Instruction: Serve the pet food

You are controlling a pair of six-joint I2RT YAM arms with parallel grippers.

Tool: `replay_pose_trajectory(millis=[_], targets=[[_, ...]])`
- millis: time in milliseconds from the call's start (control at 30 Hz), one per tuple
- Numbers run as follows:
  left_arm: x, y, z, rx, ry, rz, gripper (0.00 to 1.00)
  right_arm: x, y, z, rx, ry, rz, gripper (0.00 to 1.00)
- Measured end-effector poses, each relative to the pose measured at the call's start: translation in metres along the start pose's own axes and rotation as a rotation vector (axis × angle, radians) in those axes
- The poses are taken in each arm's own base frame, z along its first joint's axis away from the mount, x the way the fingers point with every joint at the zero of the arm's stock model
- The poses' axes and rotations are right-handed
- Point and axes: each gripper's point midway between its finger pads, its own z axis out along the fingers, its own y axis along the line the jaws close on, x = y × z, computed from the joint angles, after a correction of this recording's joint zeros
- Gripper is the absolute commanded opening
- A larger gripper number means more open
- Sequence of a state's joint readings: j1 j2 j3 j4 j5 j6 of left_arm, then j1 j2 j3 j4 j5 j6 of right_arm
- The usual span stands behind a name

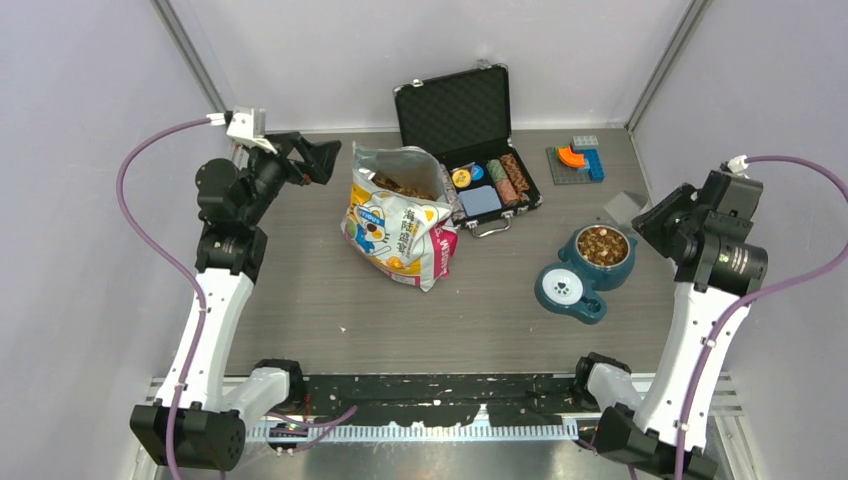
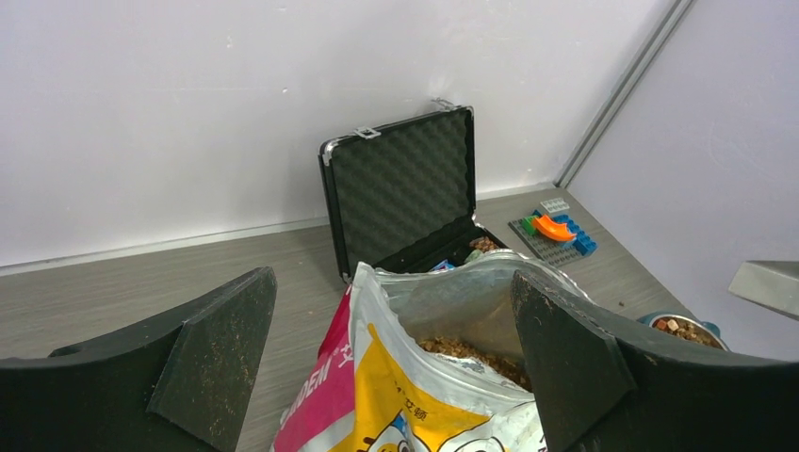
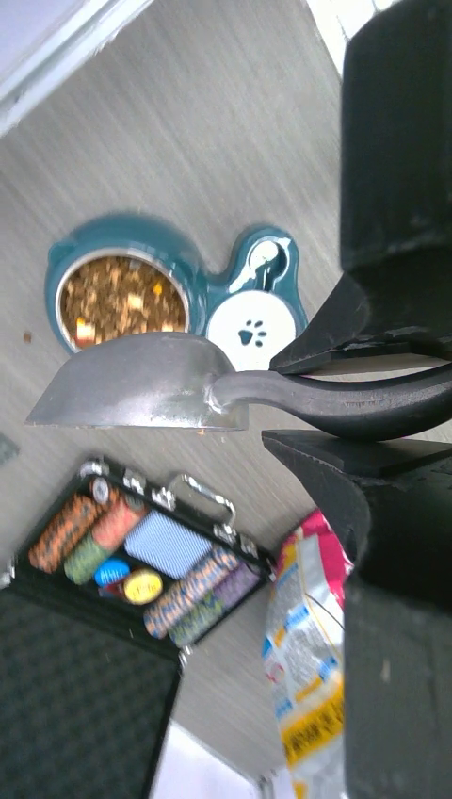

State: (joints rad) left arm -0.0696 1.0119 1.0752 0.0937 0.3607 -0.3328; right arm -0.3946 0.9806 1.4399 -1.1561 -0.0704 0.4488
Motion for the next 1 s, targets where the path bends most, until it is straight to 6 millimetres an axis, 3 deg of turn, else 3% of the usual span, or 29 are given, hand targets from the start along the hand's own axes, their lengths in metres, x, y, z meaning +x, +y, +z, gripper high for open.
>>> replay_pose_trajectory(millis=[167,433,600,700,833,1000], targets=[[-0.001,0.0,0.003,-0.003,0.01,-0.023,0.99,0.003,0.037,-0.019,-0.234,-0.034,-0.021,0.05],[-0.003,-0.003,0.006,-0.001,0.032,-0.089,0.99,0.01,0.105,-0.018,-0.663,0.062,-0.019,0.05],[0.005,-0.006,0.004,0.004,0.065,-0.127,0.99,0.011,0.139,-0.008,-0.806,0.133,-0.032,0.05],[0.01,-0.007,0.003,0.006,0.089,-0.149,0.99,0.026,0.171,-0.01,-0.891,0.225,-0.099,0.05],[0.016,-0.009,0.0,0.005,0.115,-0.178,0.99,0.032,0.219,-0.013,-0.994,0.292,-0.194,0.05],[0.014,-0.012,-0.009,-0.002,0.121,-0.18,0.99,0.045,0.263,-0.019,-1.092,0.357,-0.268,0.05]])
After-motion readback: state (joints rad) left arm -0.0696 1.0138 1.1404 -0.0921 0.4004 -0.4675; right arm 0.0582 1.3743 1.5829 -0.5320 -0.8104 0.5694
